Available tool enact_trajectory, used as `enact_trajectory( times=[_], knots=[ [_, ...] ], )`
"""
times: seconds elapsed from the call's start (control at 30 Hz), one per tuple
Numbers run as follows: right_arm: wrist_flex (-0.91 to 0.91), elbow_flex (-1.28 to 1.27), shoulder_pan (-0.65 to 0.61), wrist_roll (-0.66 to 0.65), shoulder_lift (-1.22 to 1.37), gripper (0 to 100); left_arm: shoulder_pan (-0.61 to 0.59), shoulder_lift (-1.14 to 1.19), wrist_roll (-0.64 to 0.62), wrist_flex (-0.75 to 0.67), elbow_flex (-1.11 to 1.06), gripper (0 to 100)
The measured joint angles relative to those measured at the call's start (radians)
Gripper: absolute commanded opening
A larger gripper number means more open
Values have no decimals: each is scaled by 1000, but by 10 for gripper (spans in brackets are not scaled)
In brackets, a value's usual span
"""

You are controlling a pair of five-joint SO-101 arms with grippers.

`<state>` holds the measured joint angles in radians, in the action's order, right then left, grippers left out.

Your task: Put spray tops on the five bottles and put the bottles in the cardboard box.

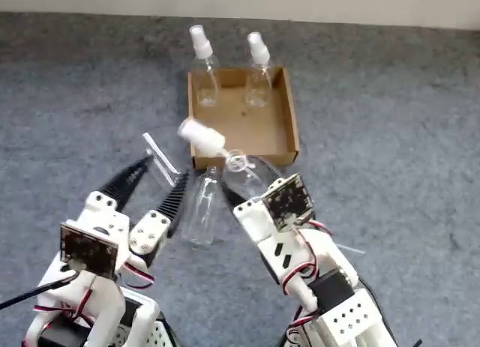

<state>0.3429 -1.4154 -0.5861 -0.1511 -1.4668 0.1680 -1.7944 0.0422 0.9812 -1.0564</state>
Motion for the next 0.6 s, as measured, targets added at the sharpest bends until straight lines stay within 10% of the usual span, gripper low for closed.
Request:
enact_trajectory(
  times=[0.6],
  knots=[
    [71,91,-180,51,215,4,-364,3,-186,-296,-308,168]
  ],
)
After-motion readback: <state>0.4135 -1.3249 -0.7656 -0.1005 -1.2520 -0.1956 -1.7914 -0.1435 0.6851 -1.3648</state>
